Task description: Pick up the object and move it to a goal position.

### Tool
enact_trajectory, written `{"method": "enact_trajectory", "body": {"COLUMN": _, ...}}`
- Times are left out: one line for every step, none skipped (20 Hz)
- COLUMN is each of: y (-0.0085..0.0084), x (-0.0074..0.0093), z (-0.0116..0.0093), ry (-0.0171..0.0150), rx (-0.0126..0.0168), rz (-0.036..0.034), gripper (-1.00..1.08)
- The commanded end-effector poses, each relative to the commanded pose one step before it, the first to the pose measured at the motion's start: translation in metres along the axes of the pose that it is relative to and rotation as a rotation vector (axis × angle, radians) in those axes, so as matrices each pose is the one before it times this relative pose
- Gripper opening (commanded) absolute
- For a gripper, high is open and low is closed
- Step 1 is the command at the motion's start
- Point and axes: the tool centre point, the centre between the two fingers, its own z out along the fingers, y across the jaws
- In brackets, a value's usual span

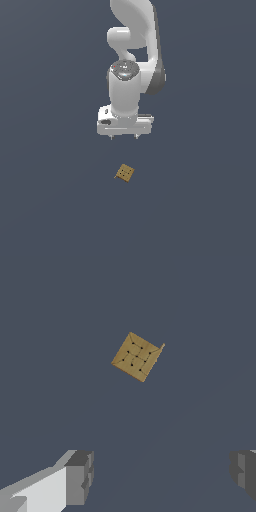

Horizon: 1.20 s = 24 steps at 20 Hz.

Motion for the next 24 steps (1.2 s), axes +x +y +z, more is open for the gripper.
{"method": "enact_trajectory", "body": {"y": 0.00001, "x": 0.0, "z": 0.0, "ry": 0.0, "rx": 0.0, "rz": 0.0, "gripper": 1.0}}
{"method": "enact_trajectory", "body": {"y": -0.00008, "x": 0.00008, "z": -0.00005, "ry": 0.0, "rx": 0.0, "rz": 0.0, "gripper": 1.0}}
{"method": "enact_trajectory", "body": {"y": -0.00057, "x": 0.00018, "z": -0.00048, "ry": 0.00057, "rx": 0.00072, "rz": -0.00076, "gripper": 1.0}}
{"method": "enact_trajectory", "body": {"y": -0.00075, "x": 0.00032, "z": -0.00062, "ry": 0.00065, "rx": 0.00085, "rz": -0.00088, "gripper": 1.0}}
{"method": "enact_trajectory", "body": {"y": -0.00108, "x": 0.00043, "z": -0.0009, "ry": 0.00096, "rx": 0.00125, "rz": -0.00135, "gripper": 1.0}}
{"method": "enact_trajectory", "body": {"y": -0.00137, "x": 0.00052, "z": -0.00115, "ry": 0.00121, "rx": 0.00157, "rz": -0.0018, "gripper": 1.0}}
{"method": "enact_trajectory", "body": {"y": -0.00157, "x": 0.00053, "z": -0.00134, "ry": 0.00141, "rx": 0.00181, "rz": -0.00228, "gripper": 1.0}}
{"method": "enact_trajectory", "body": {"y": -0.00123, "x": 0.00038, "z": -0.00109, "ry": 0.0011, "rx": 0.00139, "rz": -0.002, "gripper": 1.0}}
{"method": "enact_trajectory", "body": {"y": -0.00091, "x": 0.00022, "z": -0.00084, "ry": 0.00082, "rx": 0.00102, "rz": -0.00174, "gripper": 1.0}}
{"method": "enact_trajectory", "body": {"y": -0.00061, "x": 0.00008, "z": -0.0006, "ry": 0.00056, "rx": 0.00067, "rz": -0.00145, "gripper": 1.0}}
{"method": "enact_trajectory", "body": {"y": -0.00025, "x": -0.00004, "z": -0.00031, "ry": 0.00024, "rx": 0.00026, "rz": -0.00091, "gripper": 1.0}}
{"method": "enact_trajectory", "body": {"y": 0.00019, "x": -0.0001, "z": -0.00001, "ry": 0.0, "rx": 0.0, "rz": 0.0, "gripper": 1.0}}
{"method": "enact_trajectory", "body": {"y": 0.00013, "x": 0.00007, "z": 0.00036, "ry": -0.00031, "rx": -0.00036, "rz": 0.00086, "gripper": 1.0}}
{"method": "enact_trajectory", "body": {"y": 0.00016, "x": 0.00039, "z": 0.00045, "ry": -0.00019, "rx": -0.00005, "rz": 0.00218, "gripper": 1.0}}
{"method": "enact_trajectory", "body": {"y": 0.00012, "x": 0.00072, "z": 0.00056, "ry": -0.00012, "rx": 0.00018, "rz": 0.00345, "gripper": 1.0}}
{"method": "enact_trajectory", "body": {"y": 0.00007, "x": 0.00105, "z": 0.00075, "ry": -0.00011, "rx": 0.00032, "rz": 0.00477, "gripper": 1.0}}
{"method": "enact_trajectory", "body": {"y": 0.00012, "x": 0.00136, "z": 0.001, "ry": -0.00017, "rx": 0.0004, "rz": 0.00628, "gripper": 1.0}}
{"method": "enact_trajectory", "body": {"y": 0.00016, "x": 0.00165, "z": 0.00127, "ry": -0.00024, "rx": 0.00043, "rz": 0.0077, "gripper": 1.0}}
{"method": "enact_trajectory", "body": {"y": 0.00021, "x": 0.00193, "z": 0.00154, "ry": -0.00032, "rx": 0.00047, "rz": 0.00917, "gripper": 1.0}}
{"method": "enact_trajectory", "body": {"y": 0.00021, "x": 0.00221, "z": 0.0018, "ry": -0.00038, "rx": 0.00052, "rz": 0.01054, "gripper": 1.0}}
{"method": "enact_trajectory", "body": {"y": 0.00022, "x": 0.00247, "z": 0.00204, "ry": -0.00042, "rx": 0.00058, "rz": 0.01184, "gripper": 1.0}}
{"method": "enact_trajectory", "body": {"y": 0.00021, "x": 0.00275, "z": 0.0023, "ry": -0.00046, "rx": 0.00065, "rz": 0.01324, "gripper": 1.0}}
{"method": "enact_trajectory", "body": {"y": 0.00016, "x": 0.00301, "z": 0.00257, "ry": -0.00051, "rx": 0.00071, "rz": 0.01457, "gripper": 1.0}}
{"method": "enact_trajectory", "body": {"y": 0.00015, "x": 0.00327, "z": 0.00287, "ry": -0.00057, "rx": 0.00075, "rz": 0.01602, "gripper": 1.0}}
